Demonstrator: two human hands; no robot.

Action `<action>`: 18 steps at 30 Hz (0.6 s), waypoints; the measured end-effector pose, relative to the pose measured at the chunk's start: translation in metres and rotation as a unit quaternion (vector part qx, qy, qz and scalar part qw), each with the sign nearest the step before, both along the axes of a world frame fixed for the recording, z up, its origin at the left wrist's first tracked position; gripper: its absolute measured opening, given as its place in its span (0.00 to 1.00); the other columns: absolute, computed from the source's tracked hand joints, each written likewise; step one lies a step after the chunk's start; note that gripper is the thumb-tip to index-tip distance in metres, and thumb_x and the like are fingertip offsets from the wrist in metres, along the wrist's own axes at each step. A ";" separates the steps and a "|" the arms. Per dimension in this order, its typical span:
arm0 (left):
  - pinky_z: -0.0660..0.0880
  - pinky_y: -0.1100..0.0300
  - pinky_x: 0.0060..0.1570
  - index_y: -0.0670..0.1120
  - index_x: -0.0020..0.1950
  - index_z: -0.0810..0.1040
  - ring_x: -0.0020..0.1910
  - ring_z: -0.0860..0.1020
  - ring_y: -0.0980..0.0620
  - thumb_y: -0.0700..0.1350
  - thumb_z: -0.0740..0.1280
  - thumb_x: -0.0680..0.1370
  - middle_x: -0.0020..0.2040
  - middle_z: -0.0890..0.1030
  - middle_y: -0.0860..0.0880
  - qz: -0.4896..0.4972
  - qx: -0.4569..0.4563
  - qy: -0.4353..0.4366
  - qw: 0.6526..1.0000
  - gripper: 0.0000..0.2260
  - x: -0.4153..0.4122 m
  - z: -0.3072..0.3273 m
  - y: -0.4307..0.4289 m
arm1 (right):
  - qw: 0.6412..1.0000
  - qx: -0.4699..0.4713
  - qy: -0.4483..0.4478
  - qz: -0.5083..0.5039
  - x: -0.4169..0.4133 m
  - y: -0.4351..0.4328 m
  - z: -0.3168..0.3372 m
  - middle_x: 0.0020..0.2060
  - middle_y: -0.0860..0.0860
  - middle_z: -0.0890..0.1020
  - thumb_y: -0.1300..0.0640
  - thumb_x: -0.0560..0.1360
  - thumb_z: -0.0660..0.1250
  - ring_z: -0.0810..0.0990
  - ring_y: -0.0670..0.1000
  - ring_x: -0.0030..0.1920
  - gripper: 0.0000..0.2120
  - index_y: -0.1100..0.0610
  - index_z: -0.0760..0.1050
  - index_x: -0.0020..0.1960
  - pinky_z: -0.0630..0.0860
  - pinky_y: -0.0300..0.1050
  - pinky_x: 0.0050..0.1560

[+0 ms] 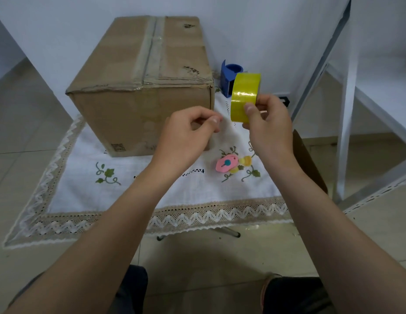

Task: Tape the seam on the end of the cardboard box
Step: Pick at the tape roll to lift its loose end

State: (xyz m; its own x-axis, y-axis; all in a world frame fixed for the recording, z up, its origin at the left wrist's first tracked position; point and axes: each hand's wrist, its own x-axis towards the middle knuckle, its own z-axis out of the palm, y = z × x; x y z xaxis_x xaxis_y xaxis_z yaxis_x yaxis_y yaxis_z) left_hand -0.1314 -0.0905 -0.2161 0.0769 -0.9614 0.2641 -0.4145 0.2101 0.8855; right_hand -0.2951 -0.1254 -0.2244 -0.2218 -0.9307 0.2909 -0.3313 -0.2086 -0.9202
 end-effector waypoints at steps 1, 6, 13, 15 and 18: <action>0.75 0.71 0.38 0.52 0.49 0.86 0.39 0.83 0.56 0.44 0.69 0.81 0.42 0.87 0.53 0.004 -0.013 0.021 1.000 0.06 0.000 0.004 0.003 | 1.000 -0.022 -0.018 0.004 0.004 0.004 0.003 0.47 0.43 0.81 0.55 0.83 0.66 0.83 0.50 0.49 0.03 0.50 0.76 0.56 0.83 0.58 0.55; 0.73 0.67 0.42 0.54 0.55 0.83 0.37 0.75 0.62 0.48 0.71 0.80 0.43 0.83 0.58 0.012 -0.070 0.087 0.994 0.05 0.010 0.021 0.018 | 0.988 -0.142 -0.015 0.053 0.026 0.028 0.014 0.45 0.44 0.80 0.57 0.82 0.67 0.79 0.47 0.44 0.03 0.50 0.75 0.55 0.81 0.52 0.48; 0.73 0.69 0.44 0.51 0.51 0.81 0.42 0.78 0.64 0.49 0.67 0.81 0.43 0.82 0.59 -0.020 -0.050 0.131 0.990 0.04 0.032 0.013 0.039 | 0.977 -0.156 -0.027 0.141 0.043 0.056 0.000 0.39 0.49 0.78 0.60 0.79 0.69 0.76 0.56 0.40 0.03 0.58 0.77 0.52 0.77 0.58 0.41; 0.73 0.71 0.40 0.50 0.50 0.81 0.39 0.78 0.65 0.46 0.67 0.82 0.39 0.83 0.60 -0.034 -0.036 0.139 0.989 0.03 0.039 0.011 0.041 | 0.973 -0.140 -0.039 0.177 0.047 0.061 -0.002 0.38 0.50 0.78 0.58 0.78 0.69 0.77 0.58 0.39 0.05 0.60 0.77 0.51 0.77 0.60 0.38; 0.71 0.72 0.35 0.46 0.46 0.81 0.32 0.77 0.65 0.40 0.67 0.83 0.31 0.81 0.61 -0.027 0.002 0.153 0.988 0.07 0.051 0.006 0.044 | 0.968 -0.093 -0.021 0.232 0.054 0.061 -0.006 0.37 0.48 0.79 0.58 0.78 0.70 0.77 0.53 0.37 0.03 0.58 0.79 0.48 0.77 0.60 0.35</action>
State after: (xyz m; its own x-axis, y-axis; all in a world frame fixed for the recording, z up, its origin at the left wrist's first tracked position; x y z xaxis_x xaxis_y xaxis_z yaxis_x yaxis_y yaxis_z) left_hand -0.0800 -0.0465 -0.2103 0.1016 -0.9675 0.2318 -0.1166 0.2198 0.9686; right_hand -0.2412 -0.0648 -0.2304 0.1931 -0.8649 0.4634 -0.1256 -0.4902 -0.8625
